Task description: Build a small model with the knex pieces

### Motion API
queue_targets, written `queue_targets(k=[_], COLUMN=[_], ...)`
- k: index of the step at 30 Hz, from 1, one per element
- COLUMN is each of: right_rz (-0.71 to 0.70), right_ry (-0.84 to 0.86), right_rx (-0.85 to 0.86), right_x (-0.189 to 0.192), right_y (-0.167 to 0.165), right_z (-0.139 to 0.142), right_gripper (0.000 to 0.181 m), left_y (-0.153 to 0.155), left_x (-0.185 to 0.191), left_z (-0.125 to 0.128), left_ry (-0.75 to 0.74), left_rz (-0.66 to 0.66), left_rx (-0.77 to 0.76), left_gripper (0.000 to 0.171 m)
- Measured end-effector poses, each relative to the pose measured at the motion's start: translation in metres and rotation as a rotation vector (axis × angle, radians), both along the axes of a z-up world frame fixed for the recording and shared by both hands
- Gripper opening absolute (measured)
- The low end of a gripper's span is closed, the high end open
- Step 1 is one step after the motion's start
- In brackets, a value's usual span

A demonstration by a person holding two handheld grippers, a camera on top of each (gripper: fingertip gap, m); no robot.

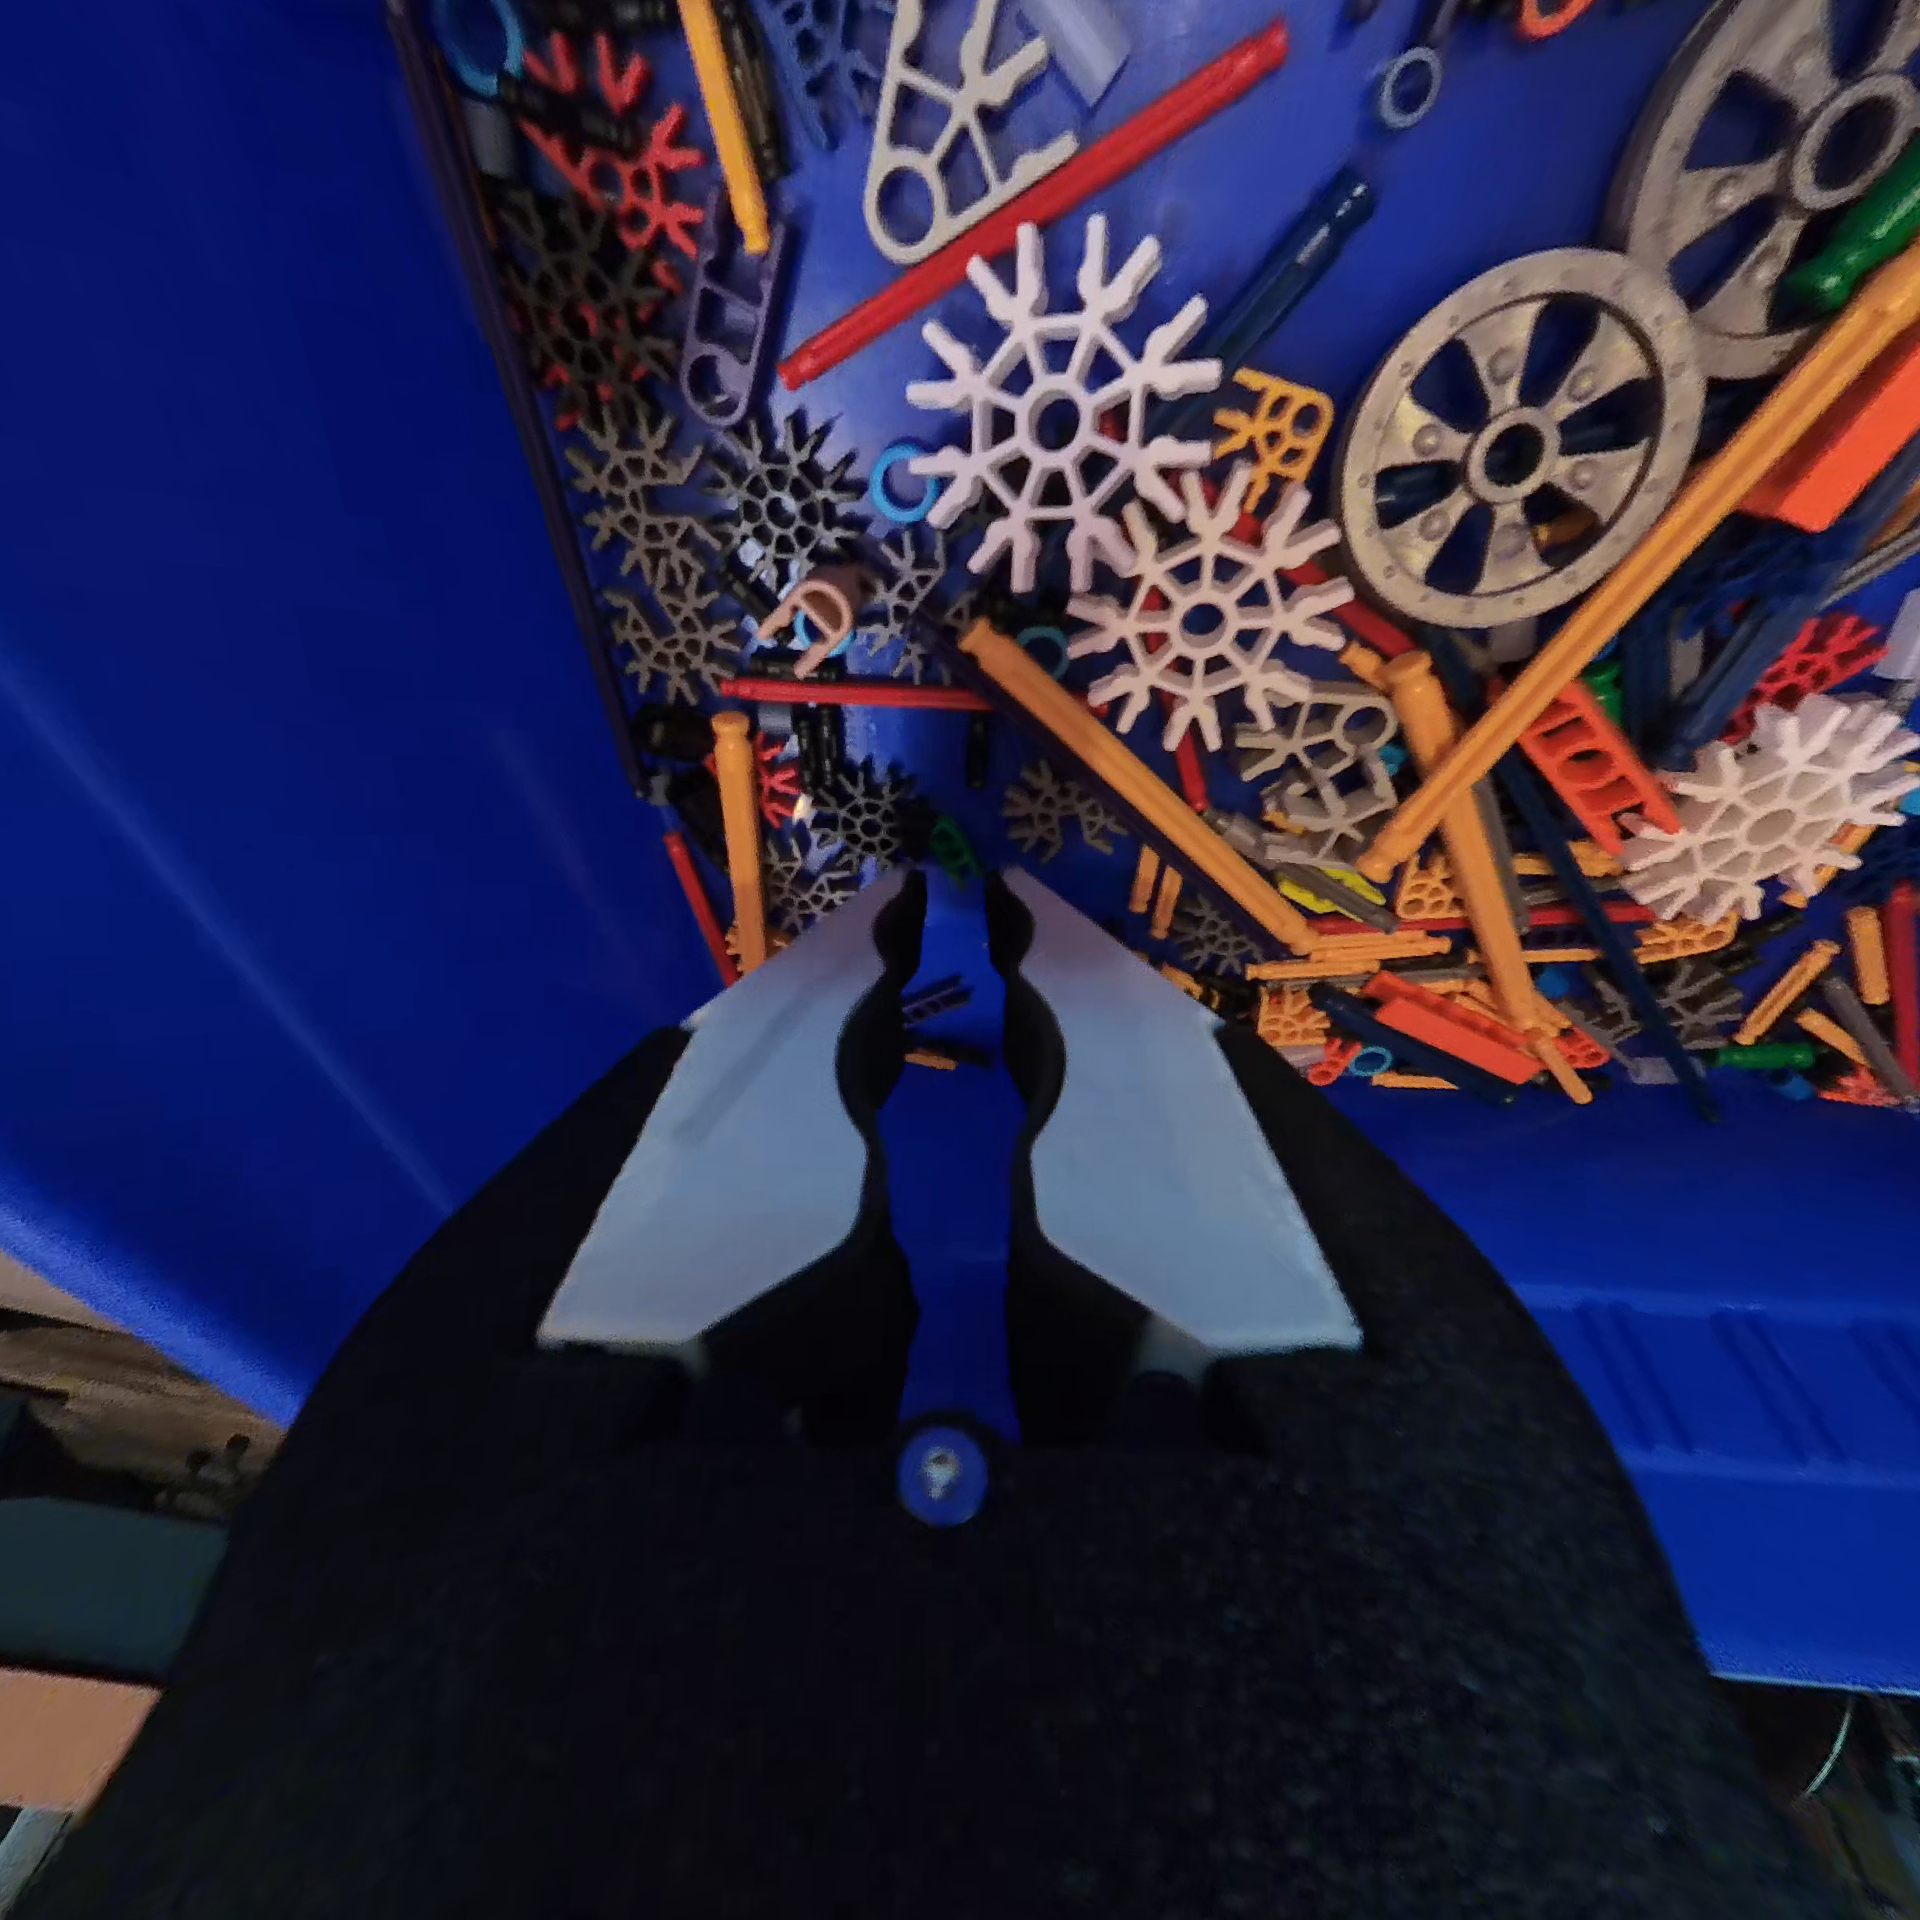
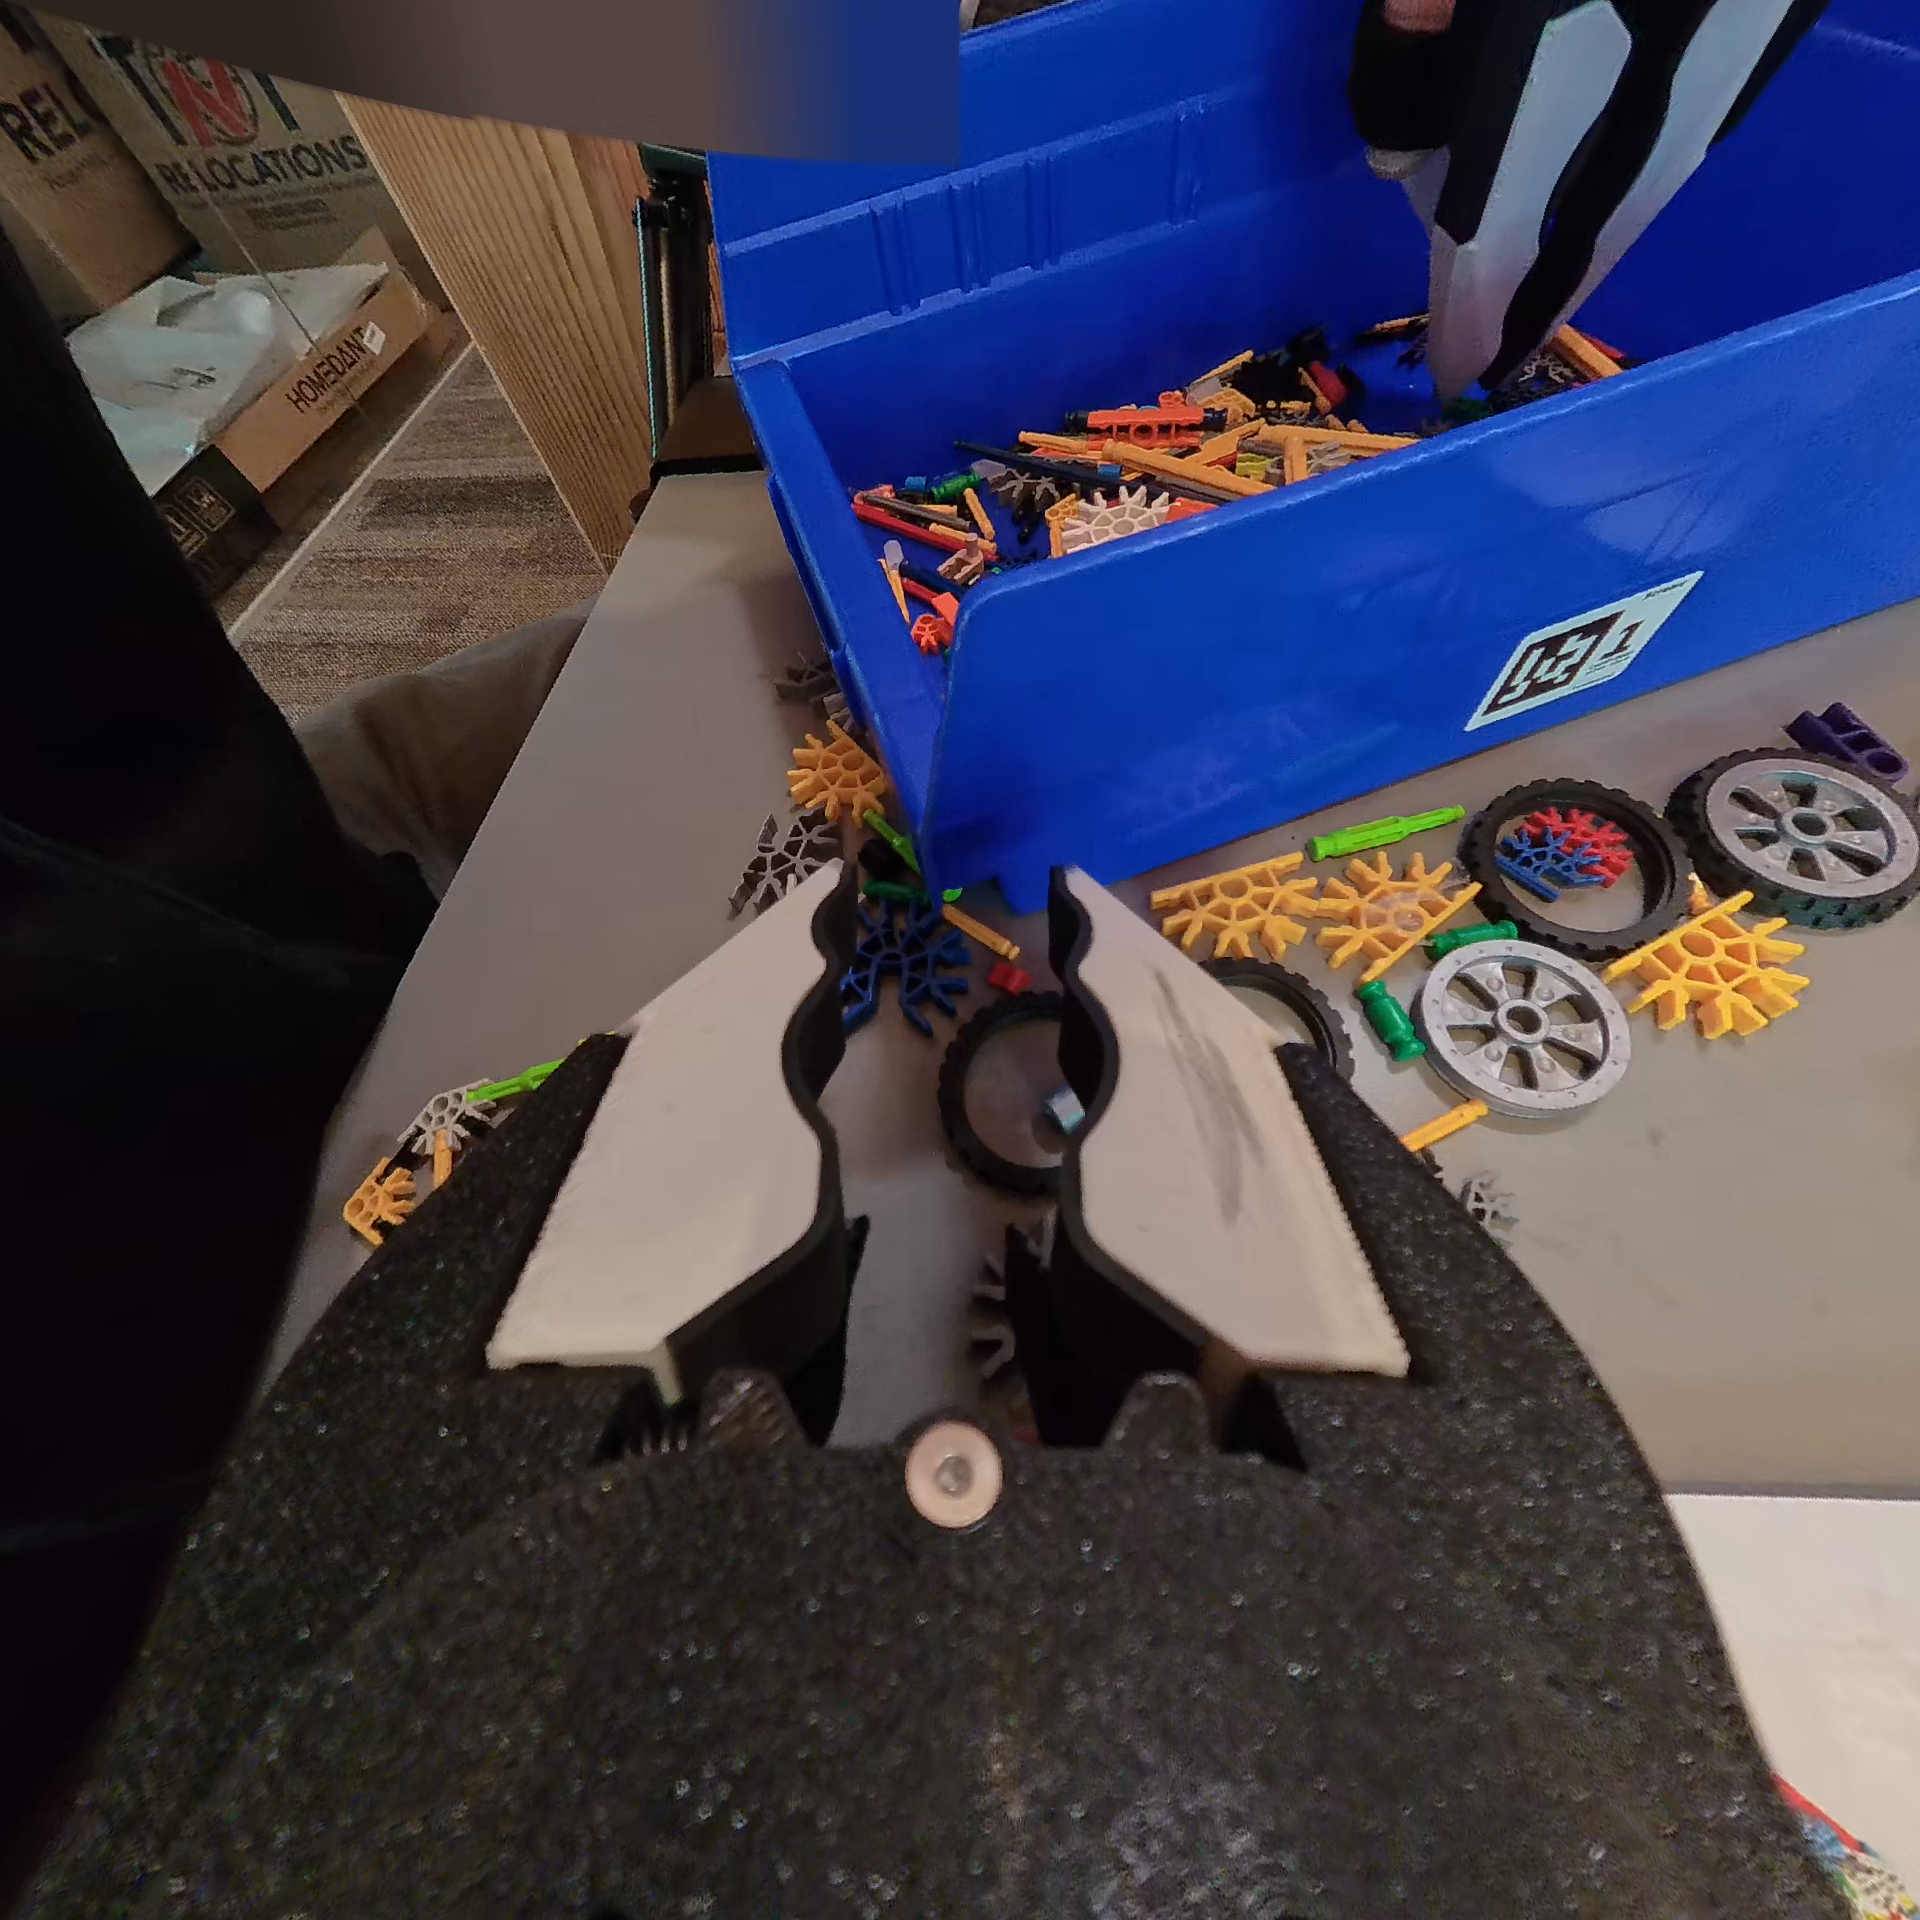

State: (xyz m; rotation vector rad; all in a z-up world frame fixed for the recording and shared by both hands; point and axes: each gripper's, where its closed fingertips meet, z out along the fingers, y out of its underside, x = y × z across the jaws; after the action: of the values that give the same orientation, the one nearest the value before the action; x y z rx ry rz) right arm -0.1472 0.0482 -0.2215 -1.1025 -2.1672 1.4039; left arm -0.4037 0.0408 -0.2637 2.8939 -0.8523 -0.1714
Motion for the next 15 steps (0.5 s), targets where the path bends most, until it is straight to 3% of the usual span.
queue_targets(k=[15], right_rz=[0.000], right_ry=[0.002], right_rx=[0.000], right_x=[-0.0001], right_y=[0.0003], right_z=[0.0006], right_gripper=[0.035], left_y=[-0.0008], left_x=[-0.0009], left_z=[-0.0006], left_ry=[0.015], left_rz=[-0.012], left_rx=[0.014], left_gripper=[0.004])
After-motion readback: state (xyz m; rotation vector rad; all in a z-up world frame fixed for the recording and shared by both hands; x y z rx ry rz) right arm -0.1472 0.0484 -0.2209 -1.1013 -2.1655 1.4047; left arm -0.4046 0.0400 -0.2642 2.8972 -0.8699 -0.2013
